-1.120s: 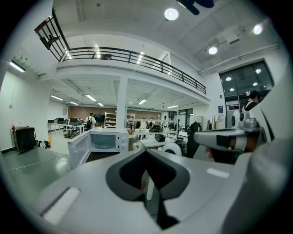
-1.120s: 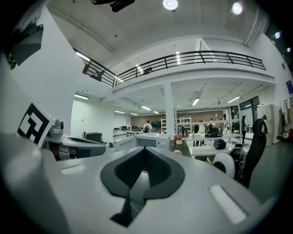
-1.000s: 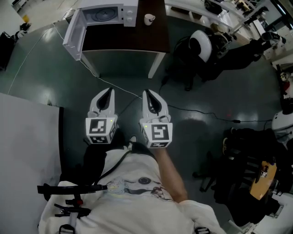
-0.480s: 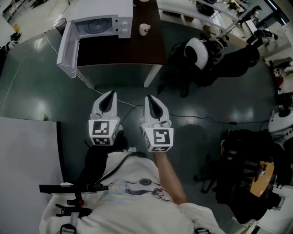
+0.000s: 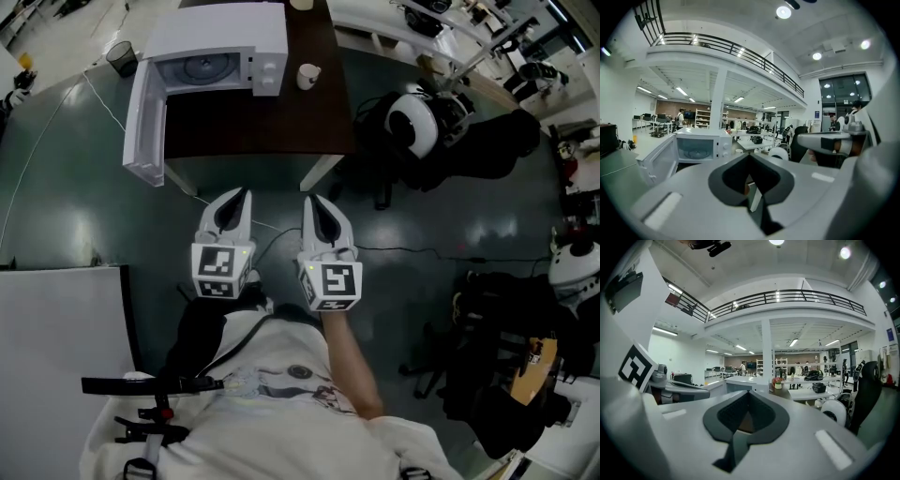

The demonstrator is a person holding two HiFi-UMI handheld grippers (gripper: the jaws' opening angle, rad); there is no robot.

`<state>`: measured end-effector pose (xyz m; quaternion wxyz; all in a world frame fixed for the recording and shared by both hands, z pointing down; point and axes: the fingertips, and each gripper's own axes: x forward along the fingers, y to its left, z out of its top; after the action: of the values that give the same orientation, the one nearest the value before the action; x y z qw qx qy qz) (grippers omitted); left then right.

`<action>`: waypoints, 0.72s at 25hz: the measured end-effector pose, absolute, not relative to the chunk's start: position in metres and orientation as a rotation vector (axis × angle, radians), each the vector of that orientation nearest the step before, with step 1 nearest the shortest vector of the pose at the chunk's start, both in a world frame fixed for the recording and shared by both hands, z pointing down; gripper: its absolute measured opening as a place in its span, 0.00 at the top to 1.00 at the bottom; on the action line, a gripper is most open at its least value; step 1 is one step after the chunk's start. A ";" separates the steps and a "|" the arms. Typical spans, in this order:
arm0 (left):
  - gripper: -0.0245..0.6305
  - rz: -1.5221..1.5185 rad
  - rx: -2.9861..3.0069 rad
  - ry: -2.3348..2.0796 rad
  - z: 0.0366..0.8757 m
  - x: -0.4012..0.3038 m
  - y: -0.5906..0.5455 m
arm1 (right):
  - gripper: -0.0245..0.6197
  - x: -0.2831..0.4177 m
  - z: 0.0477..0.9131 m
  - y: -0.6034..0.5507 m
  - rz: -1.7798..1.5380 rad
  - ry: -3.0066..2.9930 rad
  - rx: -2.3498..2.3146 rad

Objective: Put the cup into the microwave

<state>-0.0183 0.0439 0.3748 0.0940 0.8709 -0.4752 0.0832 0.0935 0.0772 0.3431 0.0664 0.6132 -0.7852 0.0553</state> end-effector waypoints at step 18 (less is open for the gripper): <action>0.96 0.266 2.516 -1.473 0.406 -0.022 -0.041 | 0.96 0.123 0.379 -0.020 0.221 -2.351 1.844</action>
<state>-0.0222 -0.0413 0.4057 0.1070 0.8545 -0.5002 0.0905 0.1228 -0.0199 0.3788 0.0728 0.6137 -0.7827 0.0736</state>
